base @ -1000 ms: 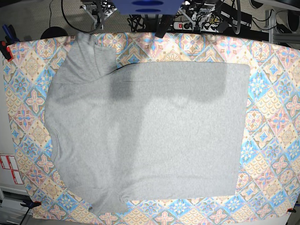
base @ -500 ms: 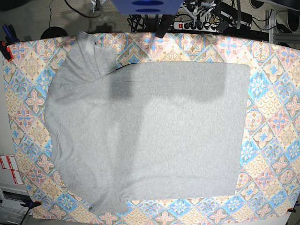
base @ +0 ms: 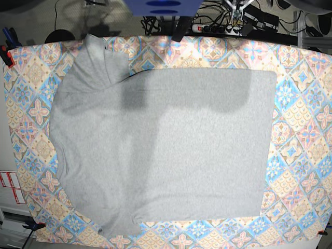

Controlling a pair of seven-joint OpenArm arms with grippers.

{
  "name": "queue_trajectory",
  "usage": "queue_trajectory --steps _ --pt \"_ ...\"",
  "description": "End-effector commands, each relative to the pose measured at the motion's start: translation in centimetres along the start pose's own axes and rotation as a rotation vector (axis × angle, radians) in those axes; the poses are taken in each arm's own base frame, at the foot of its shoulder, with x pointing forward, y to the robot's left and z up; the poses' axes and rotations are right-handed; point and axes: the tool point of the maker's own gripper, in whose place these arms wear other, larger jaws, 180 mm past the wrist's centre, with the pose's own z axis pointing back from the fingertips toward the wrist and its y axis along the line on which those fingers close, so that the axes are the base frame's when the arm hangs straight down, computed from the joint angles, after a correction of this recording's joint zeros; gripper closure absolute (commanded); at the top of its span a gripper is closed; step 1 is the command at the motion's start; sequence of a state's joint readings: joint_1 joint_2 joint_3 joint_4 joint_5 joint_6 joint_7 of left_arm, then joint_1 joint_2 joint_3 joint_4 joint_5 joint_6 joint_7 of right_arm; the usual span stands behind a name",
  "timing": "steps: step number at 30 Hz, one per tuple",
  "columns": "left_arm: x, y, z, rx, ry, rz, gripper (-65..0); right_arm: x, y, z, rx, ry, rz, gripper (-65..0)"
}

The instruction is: Fold the T-shirt properly

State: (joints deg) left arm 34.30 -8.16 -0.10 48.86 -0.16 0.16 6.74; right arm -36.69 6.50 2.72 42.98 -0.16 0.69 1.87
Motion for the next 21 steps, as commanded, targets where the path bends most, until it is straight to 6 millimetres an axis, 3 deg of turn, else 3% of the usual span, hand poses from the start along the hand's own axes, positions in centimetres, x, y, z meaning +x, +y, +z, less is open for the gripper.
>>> queue_trajectory --steps 1,5,13,21 --pt "0.6 0.4 0.7 0.003 -0.040 -0.012 0.0 -0.4 -2.5 0.9 -0.060 -0.013 -0.016 -3.8" --pt "2.5 0.6 3.4 -0.012 -0.136 -0.063 0.0 1.3 -7.2 3.5 -0.173 -0.103 -0.062 -3.8" --pt "6.1 -1.5 9.3 -0.110 -0.300 -0.169 0.0 5.6 -11.0 8.9 -0.259 -0.265 -0.012 -3.8" --pt "12.1 -2.3 13.2 -0.121 -0.440 -0.154 0.0 13.5 -10.9 13.0 -0.266 -0.485 0.041 -3.8"
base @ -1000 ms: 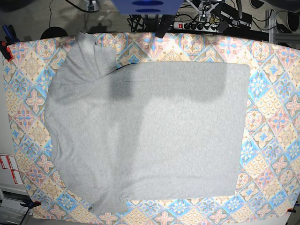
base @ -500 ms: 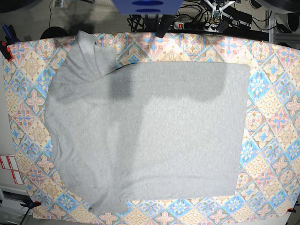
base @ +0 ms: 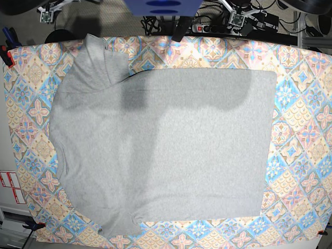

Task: Fold the T-shirt properly
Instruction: 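Lower both grippers onto the two corners of the shirt's hem edge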

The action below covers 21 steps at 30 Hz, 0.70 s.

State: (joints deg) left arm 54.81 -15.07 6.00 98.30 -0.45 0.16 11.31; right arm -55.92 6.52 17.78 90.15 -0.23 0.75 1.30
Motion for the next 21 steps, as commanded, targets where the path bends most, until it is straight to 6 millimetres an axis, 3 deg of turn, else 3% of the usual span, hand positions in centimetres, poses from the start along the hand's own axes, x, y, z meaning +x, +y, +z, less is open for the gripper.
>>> queue_trajectory --steps 1,6,14,18,21 --pt "0.8 0.8 0.5 0.020 -0.009 0.003 0.0 0.8 -0.9 0.6 -0.021 -0.026 0.015 -3.8" --pt "4.7 3.7 -0.3 0.066 -0.034 0.161 -0.3 4.3 -0.4 0.6 -0.018 -0.088 0.001 -3.8" --pt "7.8 9.2 -1.7 0.109 -0.068 0.462 -3.7 5.9 3.1 0.6 0.069 -0.055 -0.010 -3.8" --pt "7.9 11.7 -2.3 0.138 -0.072 0.566 -3.7 7.7 5.4 0.0 0.119 -0.100 -0.027 -3.8" --pt "7.3 12.7 -3.0 0.148 -0.054 0.625 -3.7 7.7 6.3 0.1 0.142 -0.101 -0.029 -3.8"
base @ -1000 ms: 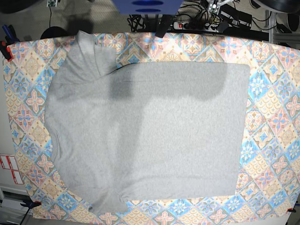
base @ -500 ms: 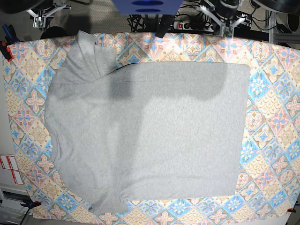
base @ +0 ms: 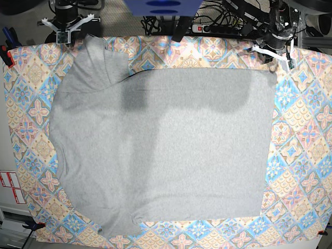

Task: Fold the T-shirt properly
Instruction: 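Lower both grippers onto the two corners of the shirt's hem edge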

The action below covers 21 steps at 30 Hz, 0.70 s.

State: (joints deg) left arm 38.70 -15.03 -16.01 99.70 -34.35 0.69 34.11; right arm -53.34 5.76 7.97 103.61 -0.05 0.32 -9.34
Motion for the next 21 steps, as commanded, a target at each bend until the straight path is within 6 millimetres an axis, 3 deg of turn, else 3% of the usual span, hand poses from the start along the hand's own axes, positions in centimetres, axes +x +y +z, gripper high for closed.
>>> queue_trajectory --steps 1,5,11,16,21 --pt "0.7 -0.1 0.0 -0.014 -0.017 0.012 -3.7 0.1 -0.3 0.4 -0.007 -0.009 0.008 -3.8" --pt "0.3 0.8 -0.5 -0.002 -0.007 0.065 -3.7 0.3 -0.2 0.3 -0.004 -0.015 0.006 -3.8" --pt "0.6 0.4 -1.3 -0.015 -0.010 0.102 -4.7 1.0 -0.2 -0.4 -0.008 -0.022 0.002 -3.8" --pt "0.7 0.5 -1.3 -0.013 -0.013 0.106 -20.7 0.0 -0.1 -0.4 -0.009 0.030 -0.003 -3.8" --pt "1.0 0.4 -1.4 -0.015 -0.024 0.110 -21.9 0.8 -0.1 -0.9 -0.012 0.009 -0.007 -3.8"
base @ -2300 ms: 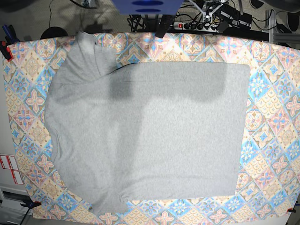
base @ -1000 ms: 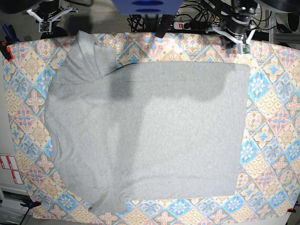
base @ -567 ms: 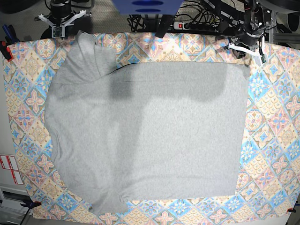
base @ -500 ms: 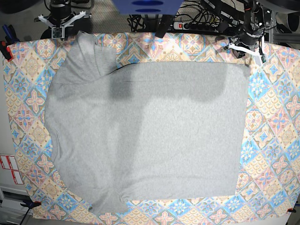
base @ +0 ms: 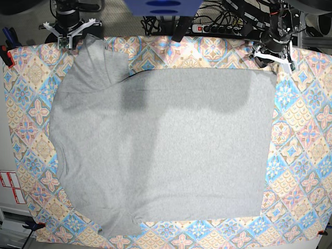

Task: Fold the T-shirt properly
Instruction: 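Lower both grippers onto the two corners of the shirt's hem edge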

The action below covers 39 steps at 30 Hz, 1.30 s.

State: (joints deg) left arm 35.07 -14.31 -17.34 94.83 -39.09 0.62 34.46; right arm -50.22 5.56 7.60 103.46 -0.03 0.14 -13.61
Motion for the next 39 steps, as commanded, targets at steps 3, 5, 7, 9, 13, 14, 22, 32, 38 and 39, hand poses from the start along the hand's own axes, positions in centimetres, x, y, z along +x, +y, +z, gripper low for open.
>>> queue_trajectory --steps 3,5,7,9,13,14,22,32,38,39 --pt "1.3 -0.7 -0.3 -0.015 -0.043 0.020 -21.9 0.4 -0.3 0.3 -0.008 -0.016 0.007 -3.8" --pt "1.6 0.1 -0.6 0.006 -0.053 0.047 -21.9 0.4 -0.3 0.3 -0.008 -0.016 0.007 -3.8" --pt "1.4 0.2 -1.1 0.016 -0.055 0.095 -22.0 0.4 -0.3 0.3 -0.008 -0.016 0.007 -3.8" --pt "1.2 0.6 -1.2 0.027 -0.053 0.107 -22.1 0.4 -0.3 0.3 -0.008 -0.016 0.007 -3.8" --pt "1.0 0.6 -1.2 0.026 -0.050 0.114 -24.8 0.4 -0.3 0.3 -0.008 -0.016 0.007 -3.8" --pt "1.1 0.6 -1.2 0.026 -0.055 0.118 -27.7 0.4 -0.3 0.3 -0.008 -0.016 0.007 -3.8" --pt "1.6 0.2 -2.1 0.008 -0.079 0.244 -33.2 0.4 -0.3 0.3 -0.008 -0.016 0.007 -3.8" --pt "-0.2 0.7 -4.6 0.015 -0.017 0.339 -31.4 0.4 -0.3 0.3 -0.007 -0.015 0.006 -3.8" --pt "-0.6 -0.4 -4.9 -0.013 0.032 0.338 0.0 0.3 -0.3 0.4 -0.006 -0.014 0.006 -4.0" --pt "-0.8 -0.6 -4.9 -0.018 0.050 0.338 0.0 0.3 -0.3 0.4 -0.006 -0.014 0.005 -4.1"
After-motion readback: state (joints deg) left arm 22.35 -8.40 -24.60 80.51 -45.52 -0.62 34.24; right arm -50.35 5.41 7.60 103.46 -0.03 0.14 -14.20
